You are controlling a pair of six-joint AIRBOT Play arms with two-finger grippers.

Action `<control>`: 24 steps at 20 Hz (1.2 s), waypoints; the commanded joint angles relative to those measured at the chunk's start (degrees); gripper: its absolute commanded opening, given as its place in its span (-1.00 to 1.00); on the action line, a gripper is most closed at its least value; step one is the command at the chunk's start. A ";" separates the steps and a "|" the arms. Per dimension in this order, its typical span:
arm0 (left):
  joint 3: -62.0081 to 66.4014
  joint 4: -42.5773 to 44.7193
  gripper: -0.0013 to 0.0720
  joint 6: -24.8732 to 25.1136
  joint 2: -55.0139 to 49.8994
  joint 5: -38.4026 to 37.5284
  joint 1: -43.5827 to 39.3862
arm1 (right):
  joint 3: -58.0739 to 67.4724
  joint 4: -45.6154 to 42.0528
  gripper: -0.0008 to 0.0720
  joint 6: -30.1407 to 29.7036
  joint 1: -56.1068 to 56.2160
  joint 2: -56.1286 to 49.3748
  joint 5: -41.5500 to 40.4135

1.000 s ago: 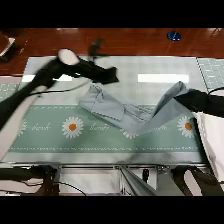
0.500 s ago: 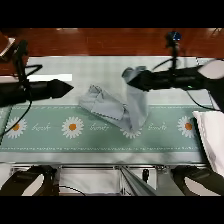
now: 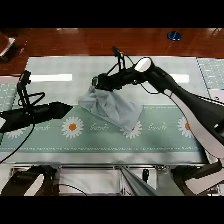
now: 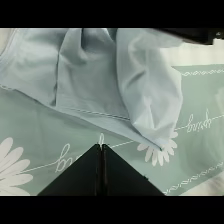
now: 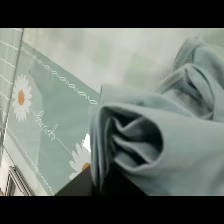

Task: Fold the shirts.

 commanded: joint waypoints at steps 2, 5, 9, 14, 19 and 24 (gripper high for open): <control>-2.29 0.00 -0.92 0.11 0.26 3.32 0.07 | 2.03 4.13 0.08 1.18 2.60 -5.01 -0.85; -4.37 0.02 -0.92 0.09 -0.24 4.98 0.07 | 2.05 4.44 0.16 -1.42 1.92 -4.07 6.40; -5.07 0.22 -0.92 0.11 -2.86 6.23 0.20 | 2.03 -1.95 0.16 1.05 -7.28 4.00 20.98; -5.07 0.20 -0.92 0.09 -3.45 6.86 1.14 | -7.87 -36.28 0.16 10.23 -18.21 31.58 22.58; -5.07 -0.04 -0.92 -0.11 -3.48 6.69 1.11 | -46.14 -60.85 0.16 40.50 -24.79 62.93 5.51; -5.07 -0.07 -0.92 -0.11 -3.72 6.86 1.11 | -66.27 -27.08 0.16 31.56 -26.43 61.37 -6.25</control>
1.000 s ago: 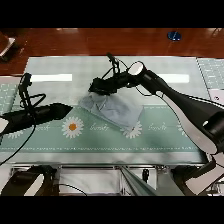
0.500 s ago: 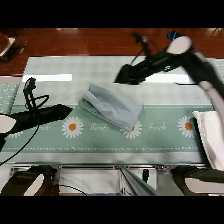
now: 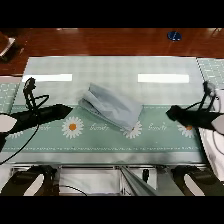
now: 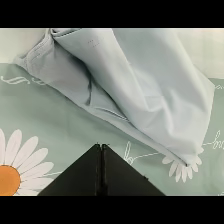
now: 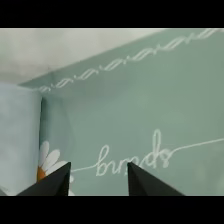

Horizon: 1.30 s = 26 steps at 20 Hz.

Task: Fold the shirts.

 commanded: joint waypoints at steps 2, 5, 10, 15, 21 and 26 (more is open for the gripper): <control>0.00 -0.02 -0.92 -0.02 -0.11 0.09 0.07 | -10.69 26.32 0.16 -12.39 -1.20 -6.23 -9.53; 0.00 -0.02 -0.92 -0.02 -0.11 0.09 0.07 | -9.60 40.83 0.16 -24.76 -0.31 -17.73 -10.03; 0.00 -0.02 -0.92 -0.04 -0.11 0.09 0.07 | 0.09 44.00 0.16 -29.33 7.15 -33.11 -9.22; 0.00 -0.02 -0.92 -0.04 -0.11 0.07 0.07 | 10.03 43.87 0.16 -29.42 11.15 -42.42 -8.26; 0.00 0.00 -0.92 -0.02 -0.11 -0.02 0.07 | 20.68 44.06 -0.92 -36.76 14.97 -46.84 -4.50; 0.00 0.02 -0.92 -0.02 -0.11 0.09 0.07 | 37.94 36.94 -0.92 -34.99 14.91 -45.48 7.93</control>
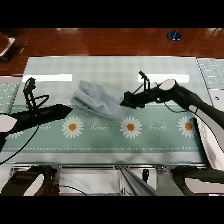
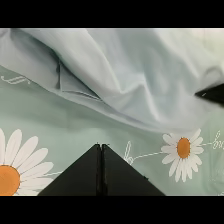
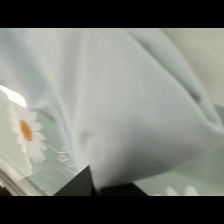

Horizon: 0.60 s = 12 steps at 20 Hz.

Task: Fold the shirts.

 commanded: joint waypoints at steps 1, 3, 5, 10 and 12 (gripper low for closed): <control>0.00 0.04 -0.92 0.02 -0.04 0.07 0.07 | 13.55 -5.27 -0.92 0.68 0.13 0.94 10.69; 0.00 0.04 -0.92 0.02 -0.04 0.07 0.07 | 21.46 -10.71 -0.92 3.78 -0.35 1.62 14.97; -0.02 0.04 -0.92 0.02 -0.04 0.02 0.07 | 28.76 -18.80 -0.92 7.72 -1.51 2.82 18.29; -0.02 0.04 -0.92 0.04 -0.04 -0.07 0.07 | 39.65 -27.78 -0.92 11.80 -11.02 7.54 27.65; -0.02 0.04 -0.92 0.04 -0.04 -0.09 0.07 | 41.75 -28.37 -0.92 12.20 -16.61 9.62 30.29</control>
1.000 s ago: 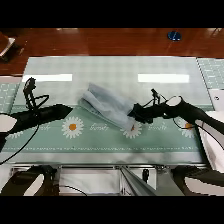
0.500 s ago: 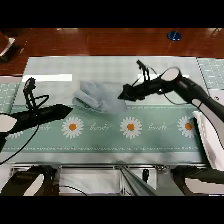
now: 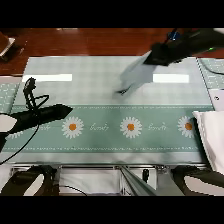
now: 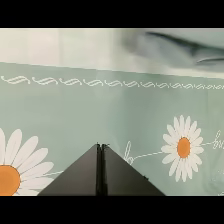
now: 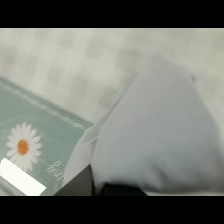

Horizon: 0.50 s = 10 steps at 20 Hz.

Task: Fold the shirts.

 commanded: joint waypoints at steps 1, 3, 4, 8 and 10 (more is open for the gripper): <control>-0.02 0.02 -0.92 0.02 -0.04 -0.04 0.07 | 5.20 -4.13 -0.92 2.75 -9.33 3.61 6.86; -0.02 0.02 -0.92 0.02 -0.04 -0.04 0.07 | 5.68 -4.13 -0.92 3.69 -16.74 5.55 9.66; -0.02 0.02 -0.92 0.00 -0.04 -0.04 0.07 | 5.68 -4.13 -0.92 4.09 -20.31 6.32 10.99; -0.02 0.00 -0.92 0.02 -0.04 0.02 0.07 | 5.68 -4.13 -0.92 5.73 -34.88 8.48 17.92; -0.02 0.02 -0.92 0.02 -0.04 0.11 0.07 | 5.66 -4.17 -0.92 6.60 -41.22 8.70 22.95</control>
